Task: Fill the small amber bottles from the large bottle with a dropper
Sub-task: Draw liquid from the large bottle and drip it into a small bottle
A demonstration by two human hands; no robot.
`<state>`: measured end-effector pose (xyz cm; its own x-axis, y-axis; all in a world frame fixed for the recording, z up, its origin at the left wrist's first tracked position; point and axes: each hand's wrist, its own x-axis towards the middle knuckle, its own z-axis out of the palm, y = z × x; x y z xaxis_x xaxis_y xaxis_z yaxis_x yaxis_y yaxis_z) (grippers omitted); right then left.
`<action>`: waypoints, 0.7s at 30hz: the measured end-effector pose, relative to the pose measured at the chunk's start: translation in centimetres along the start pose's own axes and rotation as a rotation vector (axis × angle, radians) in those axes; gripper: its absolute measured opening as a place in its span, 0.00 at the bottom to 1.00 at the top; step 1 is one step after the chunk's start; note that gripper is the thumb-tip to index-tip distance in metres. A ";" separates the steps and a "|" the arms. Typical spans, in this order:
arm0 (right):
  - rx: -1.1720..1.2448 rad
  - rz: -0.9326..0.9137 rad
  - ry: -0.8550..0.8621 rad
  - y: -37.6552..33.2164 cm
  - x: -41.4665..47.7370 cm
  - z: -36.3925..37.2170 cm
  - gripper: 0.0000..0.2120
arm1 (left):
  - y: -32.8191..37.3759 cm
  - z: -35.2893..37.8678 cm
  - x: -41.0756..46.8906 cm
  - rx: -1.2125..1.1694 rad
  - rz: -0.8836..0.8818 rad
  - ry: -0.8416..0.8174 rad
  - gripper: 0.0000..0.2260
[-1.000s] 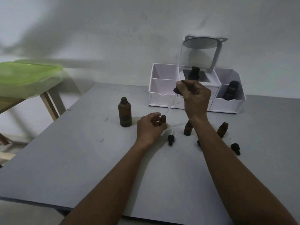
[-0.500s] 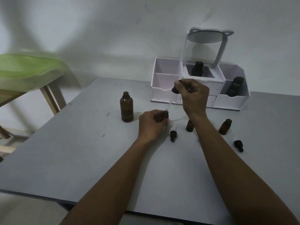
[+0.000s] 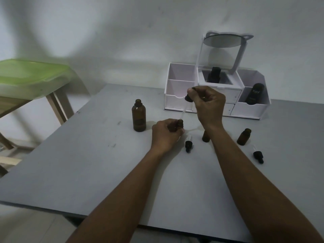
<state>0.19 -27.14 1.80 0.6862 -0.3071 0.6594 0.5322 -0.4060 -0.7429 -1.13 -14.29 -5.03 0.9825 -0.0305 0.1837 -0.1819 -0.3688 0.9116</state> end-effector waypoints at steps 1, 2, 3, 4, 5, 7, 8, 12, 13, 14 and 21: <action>-0.003 -0.005 0.006 -0.3 0.0 0.0 0.06 | 0.0 -0.1 0.0 -0.007 -0.006 -0.002 0.22; -0.005 -0.015 0.014 -0.6 0.1 0.1 0.06 | 0.0 -0.3 -0.1 -0.016 -0.017 -0.003 0.24; -0.006 -0.031 0.025 -1.0 0.3 0.1 0.05 | 0.0 -0.6 -0.1 -0.023 -0.029 -0.004 0.25; -0.006 -0.050 0.038 -1.4 0.5 0.2 0.04 | -0.1 -0.9 -0.2 -0.031 -0.036 -0.005 0.26; -0.002 -0.067 0.054 -1.9 0.8 0.2 0.04 | -0.2 -1.3 -0.3 -0.045 -0.042 -0.011 0.26; 0.028 -0.088 0.091 -3.1 1.6 0.3 0.05 | -0.6 -2.6 -0.6 -0.079 -0.061 -0.021 0.24; 0.049 -0.096 0.105 -3.6 2.0 0.4 0.06 | -0.9 -3.4 -0.9 -0.097 -0.075 -0.021 0.23; 0.186 -0.094 0.082 -5.9 2.8 1.9 0.03 | -1.7 -7.0 -2.1 -0.219 -0.183 0.048 0.16; 0.208 -0.087 0.069 -6.3 2.9 2.5 0.02 | -1.9 -7.9 -2.2 -0.277 -0.216 0.078 0.16; 0.228 -0.076 0.051 -6.7 2.9 3.2 0.03 | -2.1 -8.9 -2.2 -0.327 -0.236 0.112 0.15; 0.220 -0.032 -0.023 -6.9 2.5 7.3 0.05 | -3.9 -11.8 -0.8 -0.158 -0.193 0.361 0.16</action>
<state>1.86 -18.78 7.78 0.6771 -0.2760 0.6822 0.6474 -0.2174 -0.7305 -1.67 -1.86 -4.44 0.9272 0.3620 0.0959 -0.0278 -0.1888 0.9816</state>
